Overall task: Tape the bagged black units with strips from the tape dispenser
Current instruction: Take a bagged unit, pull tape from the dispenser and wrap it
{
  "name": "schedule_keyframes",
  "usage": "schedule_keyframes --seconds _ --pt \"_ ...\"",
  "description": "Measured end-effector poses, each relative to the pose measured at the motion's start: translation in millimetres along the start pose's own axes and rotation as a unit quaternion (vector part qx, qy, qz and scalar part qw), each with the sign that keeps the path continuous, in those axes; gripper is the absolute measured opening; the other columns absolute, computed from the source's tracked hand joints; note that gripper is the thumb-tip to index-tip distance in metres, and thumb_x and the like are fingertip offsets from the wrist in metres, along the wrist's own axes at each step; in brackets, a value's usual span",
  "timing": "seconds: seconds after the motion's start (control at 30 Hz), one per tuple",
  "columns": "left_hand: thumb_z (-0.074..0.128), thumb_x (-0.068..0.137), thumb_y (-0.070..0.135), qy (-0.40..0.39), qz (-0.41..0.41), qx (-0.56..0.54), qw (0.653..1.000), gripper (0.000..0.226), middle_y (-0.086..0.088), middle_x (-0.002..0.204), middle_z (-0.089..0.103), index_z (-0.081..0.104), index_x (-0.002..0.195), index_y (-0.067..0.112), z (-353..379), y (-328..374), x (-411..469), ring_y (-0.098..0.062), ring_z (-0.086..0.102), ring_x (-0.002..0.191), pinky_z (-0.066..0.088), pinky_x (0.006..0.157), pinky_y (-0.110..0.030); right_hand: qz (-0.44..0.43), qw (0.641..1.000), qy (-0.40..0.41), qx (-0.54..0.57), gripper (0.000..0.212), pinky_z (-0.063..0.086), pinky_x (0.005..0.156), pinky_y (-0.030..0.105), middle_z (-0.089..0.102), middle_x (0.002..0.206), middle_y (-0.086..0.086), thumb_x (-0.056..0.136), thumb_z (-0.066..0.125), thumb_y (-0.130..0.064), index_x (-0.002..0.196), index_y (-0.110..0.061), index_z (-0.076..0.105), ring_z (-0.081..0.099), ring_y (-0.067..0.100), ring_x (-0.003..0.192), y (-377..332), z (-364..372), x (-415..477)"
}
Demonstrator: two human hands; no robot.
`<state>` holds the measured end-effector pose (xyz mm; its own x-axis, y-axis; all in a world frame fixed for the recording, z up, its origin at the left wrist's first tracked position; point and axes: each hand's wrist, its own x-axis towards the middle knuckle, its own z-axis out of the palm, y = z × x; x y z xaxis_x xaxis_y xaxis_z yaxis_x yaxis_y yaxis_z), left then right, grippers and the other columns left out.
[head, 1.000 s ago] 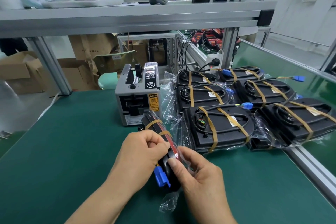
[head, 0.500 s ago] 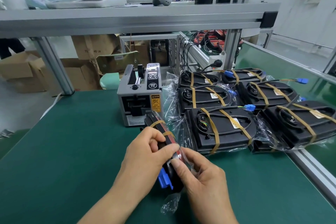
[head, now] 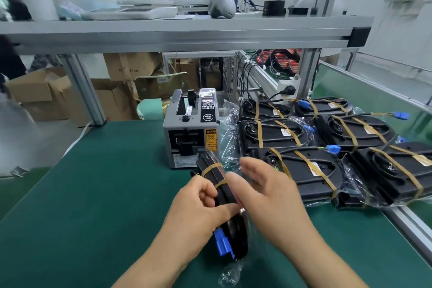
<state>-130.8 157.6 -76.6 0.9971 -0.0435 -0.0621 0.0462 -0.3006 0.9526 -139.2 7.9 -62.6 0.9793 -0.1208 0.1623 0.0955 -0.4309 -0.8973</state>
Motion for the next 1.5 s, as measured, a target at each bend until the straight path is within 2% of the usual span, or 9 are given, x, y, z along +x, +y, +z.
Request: schedule_keyframes --seconds 0.17,0.3,0.43,0.57,0.77,0.97,1.1,1.33,1.5 --pt "0.087 0.059 0.036 -0.002 -0.001 0.030 1.000 0.041 0.010 0.068 0.051 0.053 0.076 0.022 -4 0 -1 -0.008 0.045 0.061 0.043 0.060 -0.024 0.034 0.971 -0.154 -0.180 0.040 0.034 0.057 0.022 0.054 0.081 -0.010 0.080 0.069 -0.057 0.080 -0.024 0.047 0.047 0.005 0.069 -17 27 63" --pt "0.084 0.058 0.042 -0.054 -0.004 -0.014 0.998 0.028 0.015 0.059 0.056 0.065 0.070 0.027 -22 1 3 -0.002 0.048 0.054 0.042 0.053 -0.015 0.097 0.967 -0.232 -0.031 0.037 0.036 0.060 0.028 0.051 0.059 -0.007 0.086 0.069 -0.042 0.060 -0.023 0.051 0.044 0.010 0.056 -5 35 66" --pt "0.069 0.087 0.031 0.084 -0.052 -0.157 0.983 0.018 0.006 0.060 0.058 0.074 0.075 0.017 -41 -5 39 -0.006 0.046 0.049 0.039 0.048 -0.019 0.085 0.983 -0.166 0.007 0.033 0.041 0.058 0.023 0.054 0.060 -0.013 0.087 0.070 -0.042 0.071 -0.019 0.053 0.049 0.002 0.052 4 24 53" --pt "0.063 0.095 0.025 0.132 -0.145 -0.262 0.945 0.018 0.005 0.062 0.063 0.071 0.087 0.011 -39 -4 90 -0.005 0.050 0.049 0.039 0.043 -0.017 0.083 0.989 -0.116 0.037 0.023 0.053 0.083 0.029 0.073 0.091 -0.003 0.088 0.068 -0.046 0.093 -0.023 0.063 0.068 0.010 0.087 7 14 32" --pt "0.064 0.095 0.024 0.150 -0.241 -0.326 0.902 0.023 0.001 0.057 0.060 0.064 0.079 0.008 -27 -1 135 -0.006 0.051 0.048 0.033 0.033 -0.014 0.077 0.991 -0.094 0.046 0.062 0.047 0.094 0.029 0.067 0.104 -0.010 0.089 0.065 -0.050 0.136 -0.012 0.050 0.060 0.008 0.099 6 11 18" --pt "0.062 0.095 0.017 0.168 -0.248 -0.359 0.884 0.008 0.001 0.069 0.059 0.062 0.100 0.011 -20 3 150 -0.002 0.044 0.027 0.029 0.030 -0.010 0.043 0.993 -0.094 0.053 0.024 0.049 0.078 0.011 0.071 0.092 -0.011 0.090 0.065 -0.046 0.110 -0.036 0.057 0.064 0.001 0.090 0 11 9" --pt "0.062 0.088 0.008 0.238 -0.228 -0.380 0.864 0.010 -0.001 0.058 0.058 0.057 0.079 0.009 -16 7 146 -0.007 0.047 0.041 0.030 0.037 -0.016 0.024 0.993 -0.106 0.054 0.013 0.049 0.068 0.010 0.069 0.078 -0.015 0.087 0.070 -0.039 0.093 -0.032 0.061 0.061 -0.003 0.071 -2 11 5" --pt "0.068 0.083 0.013 0.201 -0.071 -0.313 0.926 0.018 0.006 0.052 0.058 0.060 0.066 0.015 -46 -1 103 -0.004 0.051 0.041 0.041 0.039 -0.017 0.012 0.990 -0.118 0.073 0.044 0.046 0.064 0.004 0.071 0.089 -0.022 0.073 0.082 -0.031 0.095 -0.059 0.057 0.066 -0.003 0.080 -3 13 -1" --pt "0.069 0.091 0.022 0.170 -0.171 -0.285 0.928 0.015 0.005 0.059 0.058 0.065 0.079 0.015 -42 -3 113 -0.003 0.048 0.041 0.036 0.041 -0.017 0.004 0.992 -0.105 0.074 0.051 0.051 0.067 0.009 0.073 0.089 -0.016 0.075 0.080 -0.032 0.093 -0.071 0.053 0.069 0.003 0.079 -8 19 -4"
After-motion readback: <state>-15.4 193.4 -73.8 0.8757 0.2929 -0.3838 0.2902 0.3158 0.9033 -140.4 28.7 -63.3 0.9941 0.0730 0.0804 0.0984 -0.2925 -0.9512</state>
